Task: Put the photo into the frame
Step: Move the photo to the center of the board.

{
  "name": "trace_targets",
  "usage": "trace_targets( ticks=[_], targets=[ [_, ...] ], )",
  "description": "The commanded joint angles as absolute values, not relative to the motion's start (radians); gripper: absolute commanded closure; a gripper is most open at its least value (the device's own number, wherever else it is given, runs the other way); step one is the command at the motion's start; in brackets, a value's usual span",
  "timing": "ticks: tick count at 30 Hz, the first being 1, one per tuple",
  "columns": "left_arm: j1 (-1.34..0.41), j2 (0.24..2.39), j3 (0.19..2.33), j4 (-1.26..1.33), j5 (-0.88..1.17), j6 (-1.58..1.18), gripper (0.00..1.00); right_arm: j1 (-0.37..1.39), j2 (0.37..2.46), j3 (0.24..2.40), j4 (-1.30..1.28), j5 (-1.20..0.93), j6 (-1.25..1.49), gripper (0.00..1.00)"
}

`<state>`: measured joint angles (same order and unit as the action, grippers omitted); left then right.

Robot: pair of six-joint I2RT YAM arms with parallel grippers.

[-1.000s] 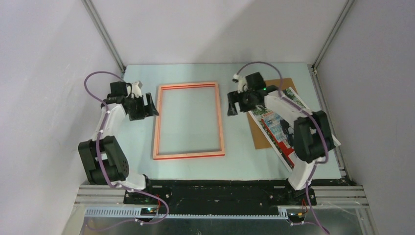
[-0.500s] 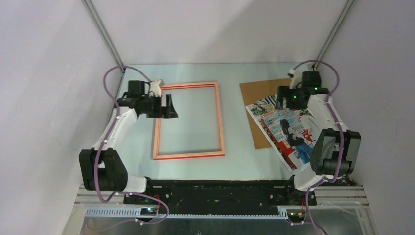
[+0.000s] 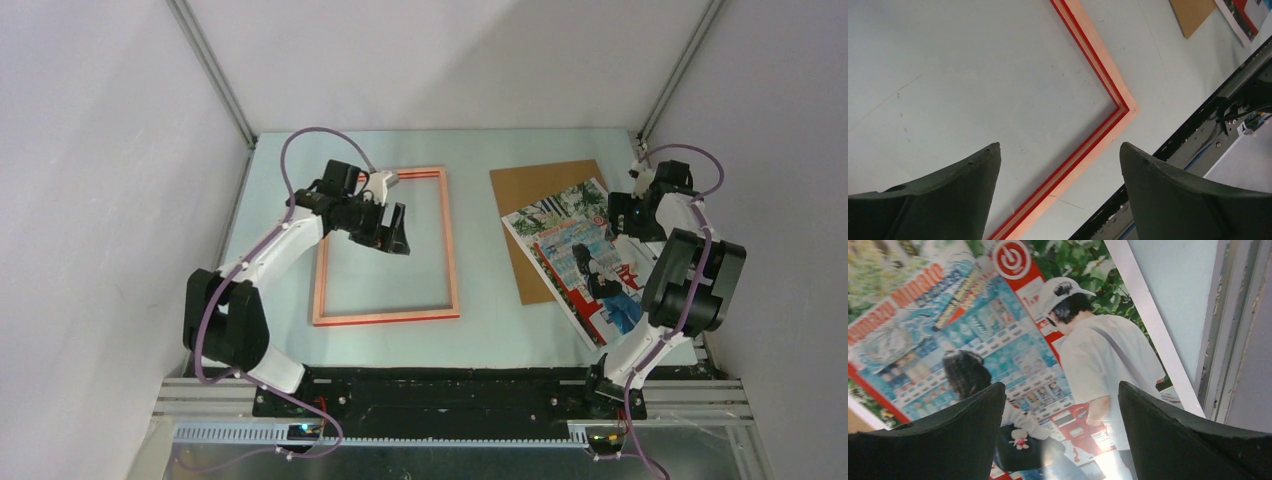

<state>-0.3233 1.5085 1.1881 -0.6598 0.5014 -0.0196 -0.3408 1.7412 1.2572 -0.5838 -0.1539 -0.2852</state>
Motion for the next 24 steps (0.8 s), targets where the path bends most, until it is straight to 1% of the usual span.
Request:
trace_targets(
  ticks=[1,14,24],
  targets=[
    [-0.347,1.539,1.219,-0.621,0.512,-0.035,0.07,-0.361,1.797,1.317,-0.535,-0.109,-0.33,0.13],
    [-0.359,1.604,1.266,-0.591,0.477,-0.029,0.08,-0.426,1.906,1.408,-0.533,-0.112,-0.358,0.13],
    [-0.361,1.668,1.272,-0.538,0.549,-0.04,0.08,-0.46,1.996,1.469,-0.566,-0.157,-0.36,0.13]
  ],
)
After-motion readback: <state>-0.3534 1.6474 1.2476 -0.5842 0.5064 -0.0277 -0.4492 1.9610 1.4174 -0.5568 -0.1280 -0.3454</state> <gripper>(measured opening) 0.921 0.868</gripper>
